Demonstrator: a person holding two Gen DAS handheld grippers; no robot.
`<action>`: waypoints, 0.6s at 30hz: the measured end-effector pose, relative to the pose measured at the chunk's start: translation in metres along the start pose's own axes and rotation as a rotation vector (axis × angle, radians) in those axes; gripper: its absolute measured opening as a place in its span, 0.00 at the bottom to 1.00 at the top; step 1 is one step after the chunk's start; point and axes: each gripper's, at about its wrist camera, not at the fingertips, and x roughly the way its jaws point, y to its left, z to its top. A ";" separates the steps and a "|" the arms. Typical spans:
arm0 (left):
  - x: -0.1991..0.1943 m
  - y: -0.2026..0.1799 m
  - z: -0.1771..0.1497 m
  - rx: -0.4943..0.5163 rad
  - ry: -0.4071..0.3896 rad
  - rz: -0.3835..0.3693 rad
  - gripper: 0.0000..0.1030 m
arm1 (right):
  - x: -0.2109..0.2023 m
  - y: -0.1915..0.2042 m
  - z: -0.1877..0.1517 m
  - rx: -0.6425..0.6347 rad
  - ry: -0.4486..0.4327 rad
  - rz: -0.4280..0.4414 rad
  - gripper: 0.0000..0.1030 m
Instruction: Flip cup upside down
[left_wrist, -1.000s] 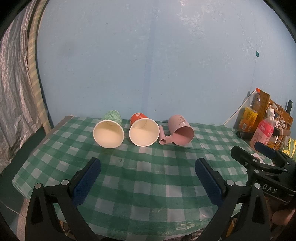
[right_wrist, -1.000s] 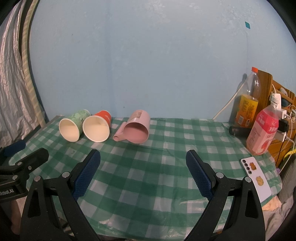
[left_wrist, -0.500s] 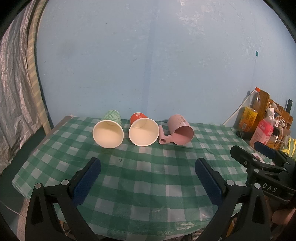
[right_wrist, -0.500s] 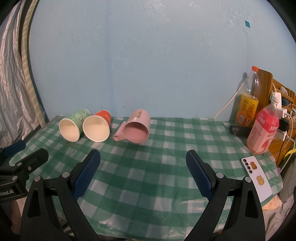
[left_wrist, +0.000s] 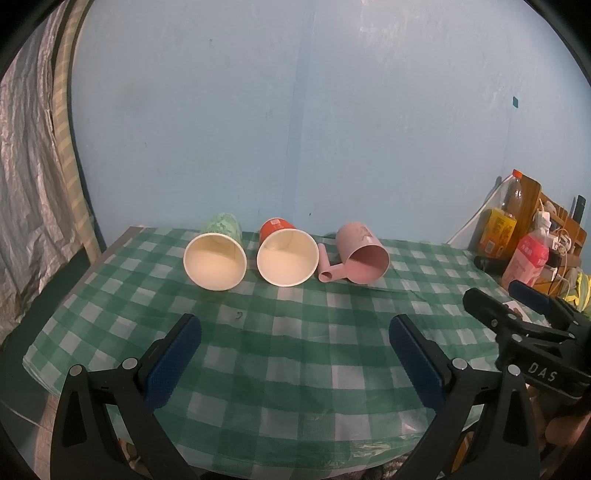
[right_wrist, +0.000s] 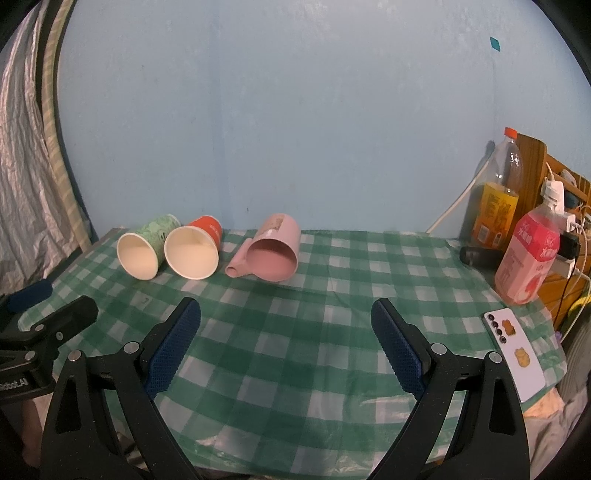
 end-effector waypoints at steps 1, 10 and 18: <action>0.002 0.000 0.001 -0.006 0.004 -0.002 0.99 | 0.001 -0.002 0.000 0.003 0.001 0.003 0.90; 0.020 -0.013 0.017 0.021 0.040 0.013 1.00 | 0.007 -0.029 0.010 0.058 0.017 0.020 0.90; 0.053 -0.031 0.045 0.113 0.128 0.024 0.99 | 0.020 -0.054 0.034 0.089 0.042 0.042 0.90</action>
